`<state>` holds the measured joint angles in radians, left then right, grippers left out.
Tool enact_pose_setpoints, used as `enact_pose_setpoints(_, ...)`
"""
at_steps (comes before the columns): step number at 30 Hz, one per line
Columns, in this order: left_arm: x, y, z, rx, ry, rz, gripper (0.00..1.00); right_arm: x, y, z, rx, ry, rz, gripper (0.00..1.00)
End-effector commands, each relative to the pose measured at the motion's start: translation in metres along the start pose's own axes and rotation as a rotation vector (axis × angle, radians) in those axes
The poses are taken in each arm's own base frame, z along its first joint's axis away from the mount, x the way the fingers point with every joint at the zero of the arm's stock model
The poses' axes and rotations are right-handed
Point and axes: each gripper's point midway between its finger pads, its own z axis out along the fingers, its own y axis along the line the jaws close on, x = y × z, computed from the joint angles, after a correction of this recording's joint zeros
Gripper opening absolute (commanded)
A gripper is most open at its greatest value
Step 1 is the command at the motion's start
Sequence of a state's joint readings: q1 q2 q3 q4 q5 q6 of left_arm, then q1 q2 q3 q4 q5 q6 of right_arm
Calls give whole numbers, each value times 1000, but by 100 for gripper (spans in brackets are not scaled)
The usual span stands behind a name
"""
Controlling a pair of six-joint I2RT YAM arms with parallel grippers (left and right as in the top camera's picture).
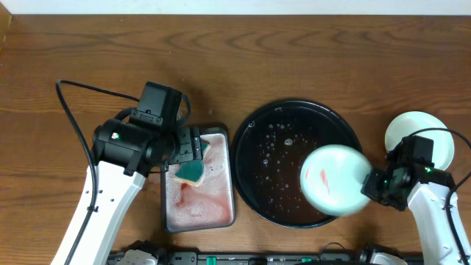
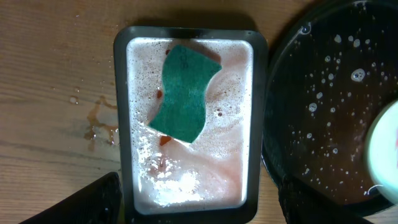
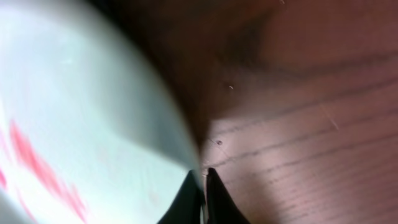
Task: Clean dirty plates on tray and stack at the side
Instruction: 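Grasp the second pale green plate rim and drag it to tray center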
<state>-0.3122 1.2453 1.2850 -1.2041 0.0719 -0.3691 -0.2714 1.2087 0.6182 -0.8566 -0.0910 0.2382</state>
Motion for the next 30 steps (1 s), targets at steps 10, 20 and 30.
enact_pose_setpoints(10,0,1,-2,-3,-6,-5,81,-11,95,-34,-388,-66,-184,1)
enact_pose_setpoints(20,0,1,-2,-3,-6,-5,81,-6,111,5,-255,-101,-102,5)
enact_pose_setpoints(30,0,1,-2,-2,-5,-5,81,-31,127,-69,-209,-155,-434,31)
